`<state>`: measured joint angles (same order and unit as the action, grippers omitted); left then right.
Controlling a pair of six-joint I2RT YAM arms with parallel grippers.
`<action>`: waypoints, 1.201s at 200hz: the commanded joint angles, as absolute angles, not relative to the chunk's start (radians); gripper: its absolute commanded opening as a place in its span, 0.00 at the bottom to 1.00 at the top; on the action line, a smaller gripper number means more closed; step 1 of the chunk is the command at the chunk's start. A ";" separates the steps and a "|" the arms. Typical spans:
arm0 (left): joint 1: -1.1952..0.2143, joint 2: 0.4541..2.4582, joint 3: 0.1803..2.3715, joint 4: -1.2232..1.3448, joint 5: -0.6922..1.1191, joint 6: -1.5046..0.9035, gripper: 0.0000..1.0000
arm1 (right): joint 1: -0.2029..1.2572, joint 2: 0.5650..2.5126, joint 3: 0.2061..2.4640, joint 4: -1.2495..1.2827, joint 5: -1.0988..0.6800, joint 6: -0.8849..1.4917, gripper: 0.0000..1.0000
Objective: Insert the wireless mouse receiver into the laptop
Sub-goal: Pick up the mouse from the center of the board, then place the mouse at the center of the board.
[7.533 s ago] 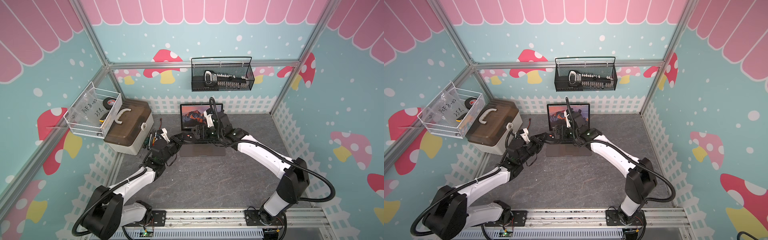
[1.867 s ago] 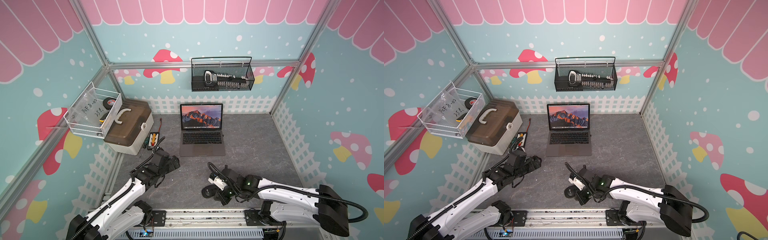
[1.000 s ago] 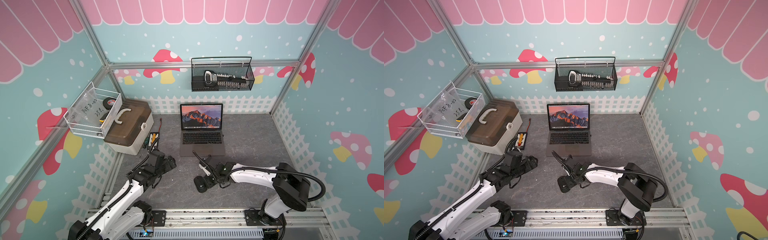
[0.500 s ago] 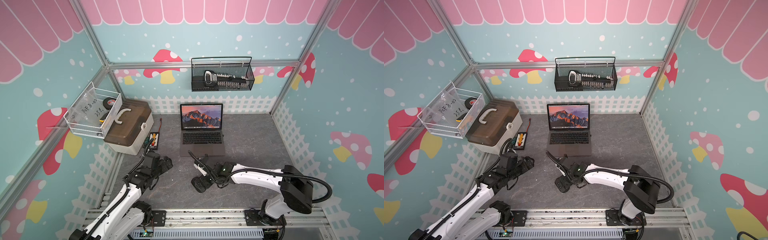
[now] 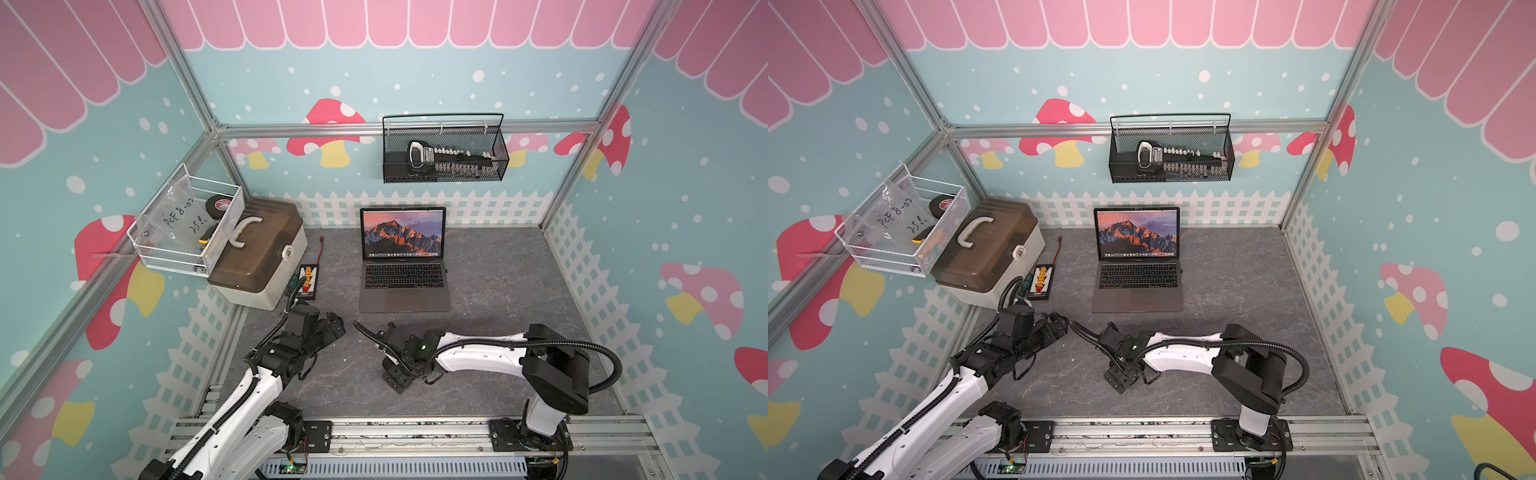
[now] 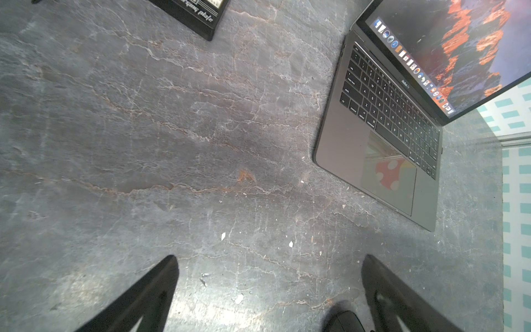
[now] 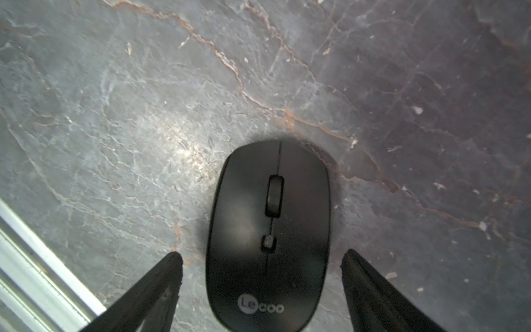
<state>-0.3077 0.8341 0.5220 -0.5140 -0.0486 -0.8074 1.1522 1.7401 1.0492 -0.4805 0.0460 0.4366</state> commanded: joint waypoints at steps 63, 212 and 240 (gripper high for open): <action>-0.298 0.851 0.511 -0.501 -0.020 -0.816 1.00 | 1.147 1.739 1.072 -0.521 0.132 0.490 0.52; -0.281 0.900 0.570 -0.452 -0.074 -0.852 1.00 | 0.306 1.845 1.389 -0.641 0.056 0.217 0.42; -0.278 0.897 0.580 -0.462 -0.082 -0.846 0.99 | 0.237 2.010 1.560 -0.748 0.066 0.147 0.41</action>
<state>-0.2874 0.9005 0.5449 -0.4694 -0.0494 -0.8337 0.2787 1.9087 1.4536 -0.6155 0.0620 0.2543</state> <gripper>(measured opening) 0.994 0.573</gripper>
